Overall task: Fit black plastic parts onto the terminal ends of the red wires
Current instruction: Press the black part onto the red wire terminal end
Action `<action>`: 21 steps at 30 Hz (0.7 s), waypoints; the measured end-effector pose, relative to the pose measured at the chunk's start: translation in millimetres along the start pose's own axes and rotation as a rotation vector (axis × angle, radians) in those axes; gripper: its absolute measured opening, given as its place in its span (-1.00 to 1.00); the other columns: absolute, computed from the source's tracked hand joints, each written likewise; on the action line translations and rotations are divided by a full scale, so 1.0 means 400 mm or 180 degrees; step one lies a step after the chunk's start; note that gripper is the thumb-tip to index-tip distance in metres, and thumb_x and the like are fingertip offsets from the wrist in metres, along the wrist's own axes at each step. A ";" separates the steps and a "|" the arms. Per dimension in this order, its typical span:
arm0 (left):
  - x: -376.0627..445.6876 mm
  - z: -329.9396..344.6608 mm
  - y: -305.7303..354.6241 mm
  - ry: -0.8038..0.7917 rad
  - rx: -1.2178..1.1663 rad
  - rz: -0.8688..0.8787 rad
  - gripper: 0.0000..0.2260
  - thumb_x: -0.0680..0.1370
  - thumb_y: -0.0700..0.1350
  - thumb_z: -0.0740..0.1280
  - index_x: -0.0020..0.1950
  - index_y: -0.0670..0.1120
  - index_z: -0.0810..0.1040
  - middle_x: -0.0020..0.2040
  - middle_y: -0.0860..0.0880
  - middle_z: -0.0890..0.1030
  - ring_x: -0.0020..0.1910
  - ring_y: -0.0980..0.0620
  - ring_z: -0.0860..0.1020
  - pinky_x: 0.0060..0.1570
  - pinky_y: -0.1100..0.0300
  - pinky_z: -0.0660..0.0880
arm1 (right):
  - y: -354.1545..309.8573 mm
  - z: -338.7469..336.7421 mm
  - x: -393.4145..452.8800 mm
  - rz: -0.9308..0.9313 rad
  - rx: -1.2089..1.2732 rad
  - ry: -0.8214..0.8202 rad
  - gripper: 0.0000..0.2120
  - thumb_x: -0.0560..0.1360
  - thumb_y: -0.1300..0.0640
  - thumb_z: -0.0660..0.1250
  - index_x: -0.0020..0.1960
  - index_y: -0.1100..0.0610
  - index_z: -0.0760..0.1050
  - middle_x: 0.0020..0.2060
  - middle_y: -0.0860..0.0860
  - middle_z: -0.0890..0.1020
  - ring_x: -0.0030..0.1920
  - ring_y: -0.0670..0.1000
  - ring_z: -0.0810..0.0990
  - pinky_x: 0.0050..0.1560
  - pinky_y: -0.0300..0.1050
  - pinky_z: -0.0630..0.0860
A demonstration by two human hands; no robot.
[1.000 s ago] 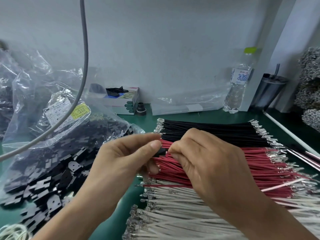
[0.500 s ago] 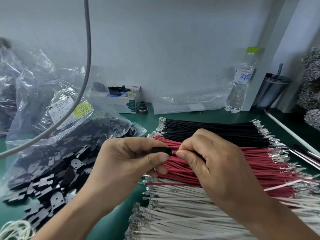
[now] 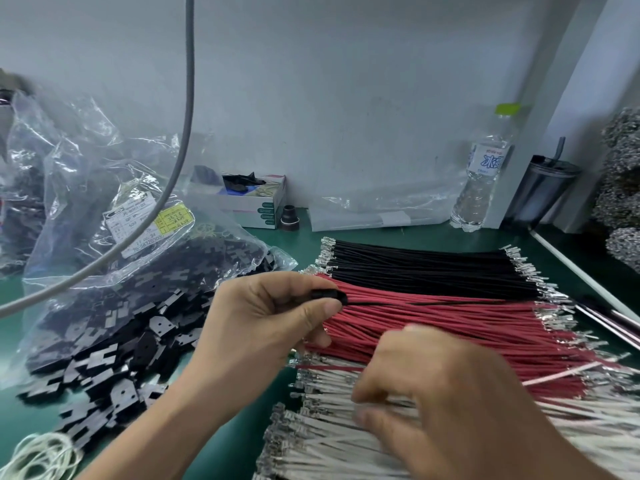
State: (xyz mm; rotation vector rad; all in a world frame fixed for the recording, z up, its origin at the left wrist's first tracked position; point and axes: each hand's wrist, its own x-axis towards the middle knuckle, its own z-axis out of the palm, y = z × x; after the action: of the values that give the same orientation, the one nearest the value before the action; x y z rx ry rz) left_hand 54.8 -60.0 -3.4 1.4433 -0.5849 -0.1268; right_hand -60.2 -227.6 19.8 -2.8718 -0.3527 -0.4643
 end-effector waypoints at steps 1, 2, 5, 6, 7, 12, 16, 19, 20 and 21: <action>0.000 0.002 -0.001 0.0026 0.0003 -0.0013 -0.85 0.37 -0.17 0.55 -0.07 -0.07 0.78 -0.33 -0.13 0.71 -0.44 -0.02 0.66 -0.43 0.26 0.55 | -0.008 0.007 -0.001 0.0114 0.0209 -0.0264 -0.70 0.41 -0.30 0.32 0.04 -0.18 0.57 -0.10 -0.21 0.54 -0.06 -0.19 0.45 -0.15 -0.26 0.40; -0.001 0.005 -0.002 0.0039 -0.0005 -0.0035 -0.85 0.36 -0.16 0.55 -0.08 -0.07 0.77 -0.34 -0.14 0.71 -0.44 -0.02 0.65 -0.44 0.24 0.56 | -0.010 0.018 -0.009 0.0150 0.0401 -0.0310 -0.66 0.44 -0.33 0.28 0.16 -0.25 0.50 -0.01 -0.23 0.50 0.02 -0.22 0.41 -0.09 -0.31 0.35; -0.006 0.010 -0.005 0.0079 -0.0021 -0.0078 -0.84 0.35 -0.15 0.55 -0.08 -0.06 0.77 -0.35 -0.14 0.70 -0.45 -0.02 0.64 -0.44 0.19 0.57 | -0.008 0.028 -0.005 0.0119 0.0488 -0.0388 -0.69 0.49 -0.29 0.29 0.21 -0.30 0.44 0.06 -0.26 0.48 0.09 -0.26 0.38 -0.11 -0.45 0.22; -0.006 0.009 -0.005 0.0093 -0.0024 -0.0082 -0.85 0.36 -0.15 0.55 -0.08 -0.06 0.77 -0.34 -0.14 0.70 -0.45 -0.02 0.64 -0.44 0.18 0.57 | -0.011 0.028 -0.004 0.0079 0.0444 -0.0431 -0.72 0.50 -0.26 0.29 0.19 -0.28 0.47 0.06 -0.25 0.49 0.09 -0.26 0.40 -0.12 -0.46 0.22; -0.006 0.007 -0.004 0.0100 -0.0023 -0.0080 -0.85 0.36 -0.15 0.55 -0.08 -0.06 0.77 -0.34 -0.14 0.70 -0.45 -0.02 0.64 -0.44 0.19 0.57 | -0.015 0.023 -0.001 0.0043 0.0375 -0.0485 -0.77 0.50 -0.23 0.31 0.14 -0.25 0.52 0.02 -0.24 0.52 0.06 -0.25 0.43 -0.13 -0.46 0.23; -0.002 -0.001 -0.005 0.0116 -0.0026 -0.0053 -0.86 0.39 -0.17 0.55 -0.07 -0.05 0.77 -0.31 -0.13 0.71 -0.44 -0.01 0.65 -0.44 0.21 0.57 | -0.022 0.021 -0.010 0.0187 0.0051 -0.0334 -0.94 0.32 -0.07 0.38 -0.23 -0.11 0.58 -0.27 -0.22 0.55 -0.23 -0.22 0.50 -0.33 -0.32 0.44; 0.000 -0.001 -0.010 0.0098 -0.0023 -0.0043 -0.85 0.38 -0.15 0.55 -0.07 -0.02 0.77 -0.32 -0.12 0.71 -0.44 0.00 0.65 -0.43 0.25 0.54 | -0.034 0.008 -0.009 0.0173 0.0036 0.0112 -0.91 0.25 -0.03 0.47 -0.31 -0.11 0.57 -0.32 -0.21 0.53 -0.31 -0.14 0.52 -0.48 -0.27 0.45; 0.001 -0.001 -0.012 0.0093 -0.0006 -0.0025 -0.85 0.37 -0.11 0.55 -0.07 0.00 0.78 -0.32 -0.12 0.71 -0.43 -0.01 0.65 -0.43 0.24 0.55 | -0.040 0.002 -0.020 0.0092 0.0176 -0.0023 -0.84 0.34 -0.23 0.40 -0.24 -0.17 0.58 -0.30 -0.25 0.52 -0.30 -0.20 0.51 -0.48 -0.32 0.45; 0.002 -0.002 -0.012 0.0097 0.0008 -0.0024 -0.85 0.37 -0.10 0.55 -0.07 0.00 0.78 -0.32 -0.12 0.71 -0.43 -0.02 0.66 -0.42 0.23 0.55 | -0.040 0.003 -0.022 0.0090 0.0138 -0.0173 -0.78 0.36 -0.31 0.33 -0.25 -0.19 0.58 -0.31 -0.26 0.50 -0.30 -0.24 0.50 -0.47 -0.37 0.43; 0.002 -0.002 -0.013 0.0107 0.0013 -0.0028 -0.84 0.37 -0.10 0.56 -0.07 -0.01 0.78 -0.31 -0.13 0.71 -0.42 -0.02 0.66 -0.42 0.23 0.56 | -0.041 0.007 -0.024 0.0133 0.0097 -0.0379 -0.74 0.36 -0.35 0.28 -0.26 -0.19 0.58 -0.33 -0.26 0.49 -0.30 -0.26 0.49 -0.44 -0.42 0.42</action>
State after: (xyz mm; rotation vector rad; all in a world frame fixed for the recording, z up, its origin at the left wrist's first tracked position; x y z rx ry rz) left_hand 57.3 -60.2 -8.1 1.4496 -0.5518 -0.1081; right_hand -72.6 -213.1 16.7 -2.8780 -0.3157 -0.2791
